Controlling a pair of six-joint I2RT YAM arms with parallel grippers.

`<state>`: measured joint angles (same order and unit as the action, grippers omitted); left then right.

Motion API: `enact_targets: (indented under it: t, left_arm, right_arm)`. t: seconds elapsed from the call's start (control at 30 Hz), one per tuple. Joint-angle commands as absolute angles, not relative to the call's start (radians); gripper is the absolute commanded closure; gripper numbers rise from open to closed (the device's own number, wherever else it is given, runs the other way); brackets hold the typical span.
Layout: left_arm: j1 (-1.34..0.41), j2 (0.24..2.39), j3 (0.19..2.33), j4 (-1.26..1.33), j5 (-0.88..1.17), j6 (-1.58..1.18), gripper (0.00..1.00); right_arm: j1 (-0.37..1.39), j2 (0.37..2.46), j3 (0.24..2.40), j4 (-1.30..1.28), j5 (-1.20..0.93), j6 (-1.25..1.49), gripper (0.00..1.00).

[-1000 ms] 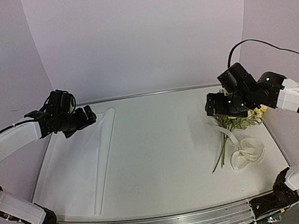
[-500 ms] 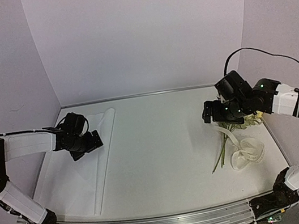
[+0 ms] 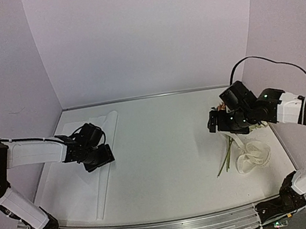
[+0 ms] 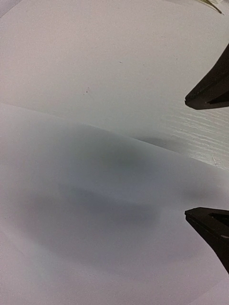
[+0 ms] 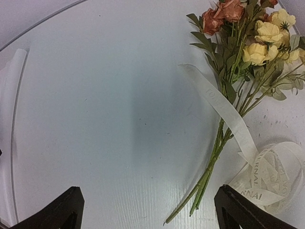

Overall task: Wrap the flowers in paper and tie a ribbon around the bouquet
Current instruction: Move the folded wrapping paper to the center of the board.

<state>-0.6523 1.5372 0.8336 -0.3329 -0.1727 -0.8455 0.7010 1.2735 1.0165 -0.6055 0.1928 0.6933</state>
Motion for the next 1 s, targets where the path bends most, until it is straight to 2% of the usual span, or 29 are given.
enact_targets:
  t: [0.0, 0.1, 0.37, 0.47, 0.6, 0.83, 0.97]
  left_arm:
    - [-0.675, 1.57, 0.838, -0.364, -0.23, -0.886, 0.34]
    - [-0.684, 1.585, 0.843, -0.378, -0.258, -0.899, 0.39]
    - [-0.694, 1.603, 0.847, -0.384, -0.3, -0.899, 0.43]
    - [-0.705, 1.615, 0.857, -0.383, -0.299, -0.894, 0.5]
    - [-0.714, 1.633, 0.867, -0.388, -0.3, -0.895, 0.64]
    - [-0.731, 1.649, 0.898, -0.396, -0.312, -0.879, 0.77]
    - [-0.749, 1.68, 0.95, -0.392, -0.307, -0.849, 0.8]
  right_arm:
    - [0.698, 1.227, 0.987, -0.567, 0.205, 0.718, 0.02]
    - [0.698, 1.211, 0.964, -0.56, 0.206, 0.728, 0.02]
    - [0.698, 1.182, 0.932, -0.551, 0.211, 0.742, 0.02]
    - [0.698, 1.178, 0.928, -0.551, 0.212, 0.746, 0.02]
    - [0.699, 1.174, 0.916, -0.544, 0.213, 0.754, 0.02]
    - [0.698, 1.162, 0.903, -0.54, 0.218, 0.759, 0.02]
    - [0.698, 1.159, 0.899, -0.54, 0.223, 0.758, 0.02]
